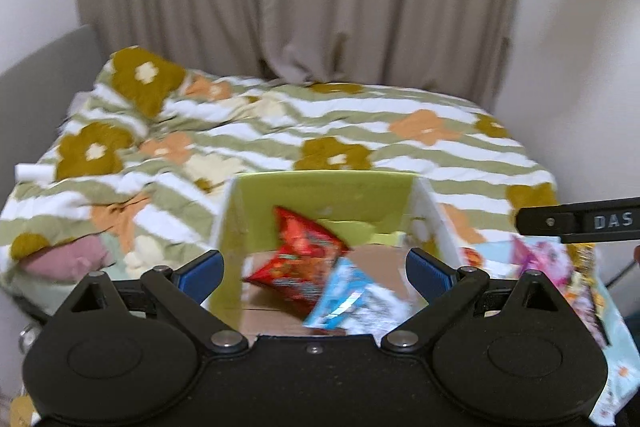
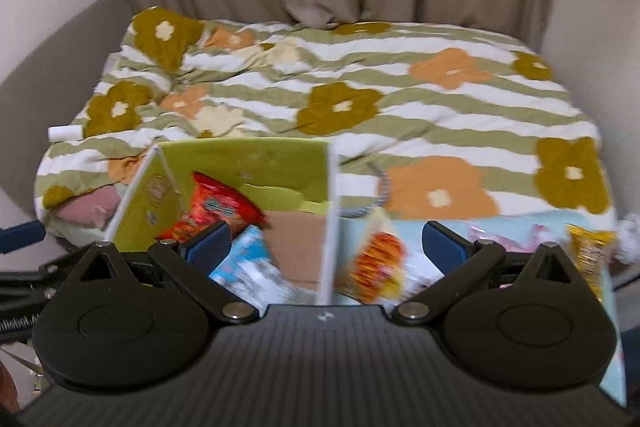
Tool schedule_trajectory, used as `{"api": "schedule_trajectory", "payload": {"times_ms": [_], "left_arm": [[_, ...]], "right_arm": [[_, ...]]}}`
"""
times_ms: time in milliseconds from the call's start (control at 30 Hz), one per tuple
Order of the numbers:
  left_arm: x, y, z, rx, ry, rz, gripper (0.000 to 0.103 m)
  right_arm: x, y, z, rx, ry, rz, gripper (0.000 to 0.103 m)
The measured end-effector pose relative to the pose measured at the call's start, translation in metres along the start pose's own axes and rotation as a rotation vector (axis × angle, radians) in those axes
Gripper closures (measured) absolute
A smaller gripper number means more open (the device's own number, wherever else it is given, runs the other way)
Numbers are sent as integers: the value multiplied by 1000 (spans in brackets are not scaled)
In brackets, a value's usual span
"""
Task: Organize snacks
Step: 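Release the white bag into the box with the right gripper and withdraw both, then grasp the yellow lemon bag with the left gripper while the right grasps a white bag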
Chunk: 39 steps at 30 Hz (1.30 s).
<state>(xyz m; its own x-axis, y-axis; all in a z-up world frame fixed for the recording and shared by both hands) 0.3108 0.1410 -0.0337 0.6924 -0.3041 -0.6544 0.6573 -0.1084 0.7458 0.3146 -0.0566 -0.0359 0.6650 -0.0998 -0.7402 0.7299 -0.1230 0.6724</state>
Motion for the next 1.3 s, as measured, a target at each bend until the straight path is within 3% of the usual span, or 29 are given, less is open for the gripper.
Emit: {"api": "schedule_trajectory", "payload": {"times_ms": [167, 333, 533, 733, 1000, 1300], "left_arm": [[-6, -6, 40, 22, -75, 7, 4], [-10, -22, 82, 59, -69, 4, 4], [-6, -46, 135, 31, -42, -17, 4], [9, -78, 195, 77, -62, -42, 4], [61, -121, 256, 165, -116, -131, 4], [121, -153, 271, 256, -92, -214, 6]], "right_arm": [[-36, -20, 58, 88, -40, 11, 0], [-59, -47, 113, 117, -87, 17, 0], [-62, -84, 175, 144, -92, -22, 0], [-52, -123, 230, 147, -86, -74, 0], [-23, -180, 274, 253, -74, -192, 0], [12, -233, 285, 381, -70, -296, 0]]}}
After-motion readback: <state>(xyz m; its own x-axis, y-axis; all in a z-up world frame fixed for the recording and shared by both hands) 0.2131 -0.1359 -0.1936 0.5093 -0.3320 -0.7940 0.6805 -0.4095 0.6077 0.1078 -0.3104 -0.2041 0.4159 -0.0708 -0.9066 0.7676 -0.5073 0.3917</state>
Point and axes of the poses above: each gripper's, at about its wrist camera, not at the fingertips, and x roughly the way its jaws point, z to its right, y to its top, the point moved 8 cm from there along x, roughly the way its jaws point, and after that the axes turned 7 degrees about -y, right-handed, at the moved point
